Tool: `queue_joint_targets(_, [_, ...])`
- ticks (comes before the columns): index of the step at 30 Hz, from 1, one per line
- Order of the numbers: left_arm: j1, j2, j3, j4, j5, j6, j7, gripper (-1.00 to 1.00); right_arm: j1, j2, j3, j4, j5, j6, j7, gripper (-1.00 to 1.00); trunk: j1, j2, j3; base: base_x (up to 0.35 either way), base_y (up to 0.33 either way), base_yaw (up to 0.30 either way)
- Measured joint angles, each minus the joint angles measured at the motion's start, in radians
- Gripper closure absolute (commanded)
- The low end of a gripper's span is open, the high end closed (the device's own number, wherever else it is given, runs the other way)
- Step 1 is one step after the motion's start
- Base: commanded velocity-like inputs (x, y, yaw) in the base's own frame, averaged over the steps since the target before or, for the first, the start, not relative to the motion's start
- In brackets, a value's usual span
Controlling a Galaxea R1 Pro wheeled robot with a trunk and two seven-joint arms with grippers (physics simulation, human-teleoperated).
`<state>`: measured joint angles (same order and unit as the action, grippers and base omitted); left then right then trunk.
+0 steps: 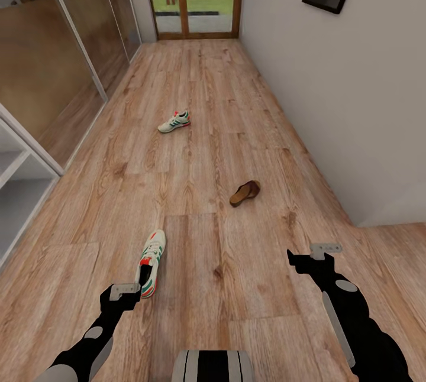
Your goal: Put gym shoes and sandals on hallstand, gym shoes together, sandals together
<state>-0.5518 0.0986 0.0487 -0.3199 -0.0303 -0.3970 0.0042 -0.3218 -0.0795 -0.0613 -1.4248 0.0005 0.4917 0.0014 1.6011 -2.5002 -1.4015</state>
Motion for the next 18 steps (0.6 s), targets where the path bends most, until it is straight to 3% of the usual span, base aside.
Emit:
queue_joint_targets(7, [0.000, 0.000, 0.000, 0.000, 0.000, 0.001, 0.000, -1.00, 0.000, 0.000, 0.000, 0.004, 0.001, 0.000, 0.001, -1.00, 0.000, 0.000, 0.000, 0.000, 0.000, 0.000])
queue_joint_targets(10, [0.000, 0.000, 0.000, 0.001, 0.000, 0.001, 0.000, -1.00, 0.000, 0.000, 0.000, 0.004, -0.001, -0.001, 0.000, -1.00, 0.001, -0.001, -0.011, 0.000, 0.000, -0.027])
queue_joint_targets(18, [0.000, -0.001, 0.000, 0.002, 0.000, 0.000, 0.000, -1.00, 0.000, 0.000, 0.000, 0.001, -0.003, -0.001, 0.000, -1.00, 0.004, -0.002, -0.036, 0.000, 0.000, -0.191])
